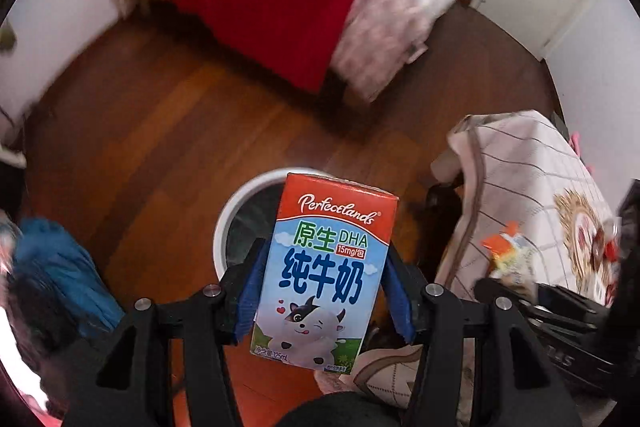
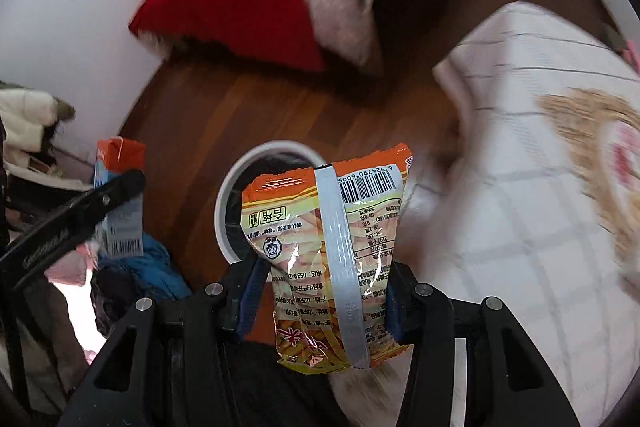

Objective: Collect trash
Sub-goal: 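Carry both items to the white bin and open both tools to drop them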

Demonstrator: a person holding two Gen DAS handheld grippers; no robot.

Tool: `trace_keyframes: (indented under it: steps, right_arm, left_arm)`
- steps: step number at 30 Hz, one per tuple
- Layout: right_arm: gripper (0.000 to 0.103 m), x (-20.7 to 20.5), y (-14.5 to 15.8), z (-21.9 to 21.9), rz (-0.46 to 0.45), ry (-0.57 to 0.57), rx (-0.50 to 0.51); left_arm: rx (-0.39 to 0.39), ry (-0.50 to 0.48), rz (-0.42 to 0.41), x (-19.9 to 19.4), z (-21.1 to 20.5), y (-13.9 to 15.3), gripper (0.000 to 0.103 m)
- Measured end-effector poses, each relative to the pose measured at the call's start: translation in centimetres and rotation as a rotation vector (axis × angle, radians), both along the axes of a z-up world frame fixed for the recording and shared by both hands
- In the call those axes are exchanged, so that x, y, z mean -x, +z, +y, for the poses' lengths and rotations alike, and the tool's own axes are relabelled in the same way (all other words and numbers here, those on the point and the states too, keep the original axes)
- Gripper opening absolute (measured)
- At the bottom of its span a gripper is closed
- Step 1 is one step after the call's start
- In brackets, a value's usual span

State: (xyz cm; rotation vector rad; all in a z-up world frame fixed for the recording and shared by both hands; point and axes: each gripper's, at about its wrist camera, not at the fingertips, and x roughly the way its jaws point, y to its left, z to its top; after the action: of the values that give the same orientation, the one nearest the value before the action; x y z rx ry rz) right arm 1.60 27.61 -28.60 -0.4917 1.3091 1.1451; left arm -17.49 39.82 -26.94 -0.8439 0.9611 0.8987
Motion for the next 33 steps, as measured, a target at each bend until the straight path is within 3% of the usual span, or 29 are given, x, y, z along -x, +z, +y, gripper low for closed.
trace_keyframes:
  steps: [5,8,9,11,14,15,17,19,21,25,33]
  right_arm:
    - [0.051,1.6,-7.0,7.4,0.057,0.029,0.106]
    - [0.052,2.2,-10.2,9.6,0.068,0.034,0.154]
    - [0.052,2.5,-11.2,10.2,0.069,0.042,0.169]
    - [0.052,2.8,-12.8,11.3,0.077,0.051,0.187]
    - [0.057,3.1,-14.7,12.4,0.104,0.066,0.208]
    - [0.065,3.1,-15.1,12.6,0.115,0.066,0.207]
    - [0.073,2.7,-15.4,12.9,0.131,0.066,0.201]
    - [0.093,2.5,-15.1,12.9,0.127,0.073,0.19]
    - [0.101,2.5,-15.0,12.7,0.118,0.084,0.185]
    - [0.102,2.9,-13.9,11.7,0.054,0.109,0.18]
    - [0.103,4.1,-9.4,8.1,-0.051,0.14,0.15]
  left_arm:
    - [0.158,0.062,-0.03,1.3,4.0,-5.9,0.052]
    - [0.177,0.091,-0.01,1.8,5.0,-7.4,0.053]
    - [0.179,0.101,-0.007,2.1,5.2,-7.7,0.059]
    - [0.191,0.128,-0.001,2.8,5.5,-8.4,0.094]
    - [0.179,0.161,0.036,4.0,5.5,-8.8,0.098]
    - [0.172,0.171,0.045,4.6,5.7,-8.8,0.098]
    - [0.143,0.199,0.064,5.5,5.2,-8.6,0.098]
    - [0.095,0.217,0.092,6.1,4.5,-8.1,0.098]
    - [0.052,0.234,0.137,6.5,3.8,-7.5,0.098]
    - [0.017,0.241,0.175,7.1,1.9,-6.2,0.098]
    - [-0.007,0.231,0.165,7.3,-1.7,-2.9,0.098]
